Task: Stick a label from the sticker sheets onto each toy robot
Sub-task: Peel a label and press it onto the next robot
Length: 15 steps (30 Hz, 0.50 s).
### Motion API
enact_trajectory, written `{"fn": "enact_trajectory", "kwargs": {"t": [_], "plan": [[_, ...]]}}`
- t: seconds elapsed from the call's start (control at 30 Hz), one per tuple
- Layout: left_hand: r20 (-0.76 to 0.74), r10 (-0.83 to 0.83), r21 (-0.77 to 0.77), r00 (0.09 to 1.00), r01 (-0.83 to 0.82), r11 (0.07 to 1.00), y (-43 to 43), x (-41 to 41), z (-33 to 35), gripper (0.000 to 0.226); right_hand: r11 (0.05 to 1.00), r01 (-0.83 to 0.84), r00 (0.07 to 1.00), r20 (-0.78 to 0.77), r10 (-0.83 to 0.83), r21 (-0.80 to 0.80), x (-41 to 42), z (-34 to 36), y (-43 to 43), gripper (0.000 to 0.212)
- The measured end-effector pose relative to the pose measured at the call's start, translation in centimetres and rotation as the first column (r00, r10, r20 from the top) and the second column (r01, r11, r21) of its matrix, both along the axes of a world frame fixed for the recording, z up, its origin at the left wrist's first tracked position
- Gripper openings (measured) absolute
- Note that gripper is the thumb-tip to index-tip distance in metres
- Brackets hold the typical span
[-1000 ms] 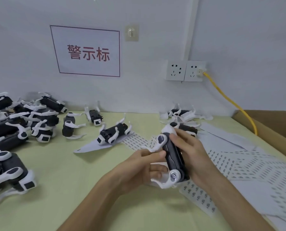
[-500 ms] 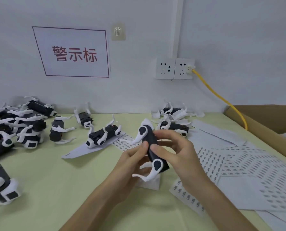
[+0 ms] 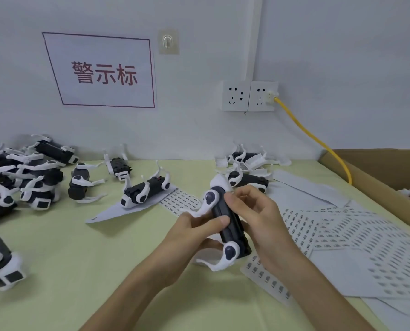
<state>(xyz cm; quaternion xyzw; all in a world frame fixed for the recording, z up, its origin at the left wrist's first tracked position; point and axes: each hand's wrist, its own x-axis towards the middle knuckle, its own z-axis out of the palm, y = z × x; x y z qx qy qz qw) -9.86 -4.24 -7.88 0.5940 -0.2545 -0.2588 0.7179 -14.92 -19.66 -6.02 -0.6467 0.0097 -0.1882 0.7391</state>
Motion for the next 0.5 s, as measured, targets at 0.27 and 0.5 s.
{"fn": "enact_trajectory", "kwargs": {"t": [0.27, 0.5], "plan": [[-0.145, -0.218, -0.162, 0.965, 0.194, 0.968, 1.4, -0.1, 1.0, 0.039, 0.967, -0.162, 0.987, 0.021, 0.161, 0.194, -0.2, 0.3, -0.1, 0.01], [-0.27, -0.138, -0.37, 0.953, 0.029, 0.929, 1.3, 0.2, 1.2, 0.046, 0.992, -0.106, 0.991, 0.075, 0.112, -0.074, -0.2, 0.2, 0.2, 0.025]]}}
